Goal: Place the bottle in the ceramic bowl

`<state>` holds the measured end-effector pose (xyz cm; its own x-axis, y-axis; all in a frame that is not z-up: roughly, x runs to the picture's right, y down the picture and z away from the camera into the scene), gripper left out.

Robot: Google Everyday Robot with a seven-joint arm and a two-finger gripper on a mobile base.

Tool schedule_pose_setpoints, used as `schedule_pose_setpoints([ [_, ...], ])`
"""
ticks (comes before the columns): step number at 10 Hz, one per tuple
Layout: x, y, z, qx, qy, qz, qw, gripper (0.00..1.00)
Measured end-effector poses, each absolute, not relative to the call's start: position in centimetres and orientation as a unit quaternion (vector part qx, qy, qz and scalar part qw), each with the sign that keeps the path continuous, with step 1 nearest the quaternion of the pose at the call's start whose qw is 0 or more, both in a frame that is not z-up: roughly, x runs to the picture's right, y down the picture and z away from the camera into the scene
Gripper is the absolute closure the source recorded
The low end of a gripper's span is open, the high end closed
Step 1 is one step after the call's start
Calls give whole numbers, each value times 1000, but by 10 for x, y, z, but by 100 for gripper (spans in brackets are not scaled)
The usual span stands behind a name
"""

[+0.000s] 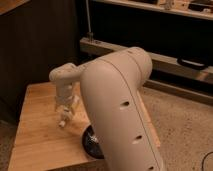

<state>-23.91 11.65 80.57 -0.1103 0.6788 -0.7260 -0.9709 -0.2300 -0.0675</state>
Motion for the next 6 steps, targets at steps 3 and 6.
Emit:
schedule_pose_setpoints([
  [3, -247, 124, 815, -335, 213, 704, 589, 35],
  [6, -248, 130, 826, -338, 210, 700, 592, 35],
])
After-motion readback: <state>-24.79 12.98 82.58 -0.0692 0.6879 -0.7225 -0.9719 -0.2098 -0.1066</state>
